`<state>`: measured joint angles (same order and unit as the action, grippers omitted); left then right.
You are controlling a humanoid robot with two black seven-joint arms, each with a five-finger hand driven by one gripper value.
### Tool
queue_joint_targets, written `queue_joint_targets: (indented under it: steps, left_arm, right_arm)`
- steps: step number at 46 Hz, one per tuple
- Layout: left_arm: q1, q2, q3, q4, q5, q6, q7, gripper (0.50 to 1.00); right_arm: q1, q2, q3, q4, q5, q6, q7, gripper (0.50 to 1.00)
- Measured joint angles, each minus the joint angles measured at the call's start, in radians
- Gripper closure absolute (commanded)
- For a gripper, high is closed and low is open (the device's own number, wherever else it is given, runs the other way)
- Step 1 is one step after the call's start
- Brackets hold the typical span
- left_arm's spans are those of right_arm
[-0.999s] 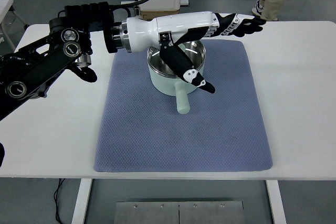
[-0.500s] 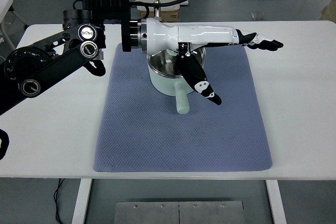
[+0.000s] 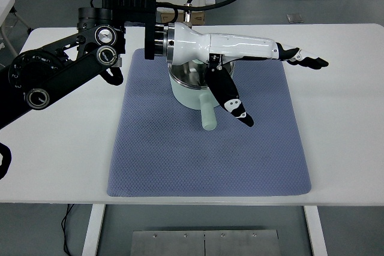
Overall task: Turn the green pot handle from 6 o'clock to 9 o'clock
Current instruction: 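Lower the left hand into the saucepan rim, fingers hooking the wall, then drag the saucepan with the left hand, turning its handle sideways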
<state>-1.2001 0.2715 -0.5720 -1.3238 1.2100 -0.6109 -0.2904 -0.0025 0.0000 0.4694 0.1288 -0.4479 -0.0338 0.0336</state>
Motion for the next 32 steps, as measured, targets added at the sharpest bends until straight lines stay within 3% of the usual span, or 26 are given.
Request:
queue_joint_targets:
  steps: [19,32]
  left_arm:
    - [0.003,-0.005,0.054,0.005,0.004,0.000,0.008,0.500]
    - [0.003,-0.023,0.078,0.011,0.162,0.000,0.008,0.500]
  right_arm:
    - [0.000,0.000,0.000,0.000,0.000,0.000,0.000,0.500]
    - [0.000,0.000,0.000,0.000,0.000,0.000,0.000,0.500]
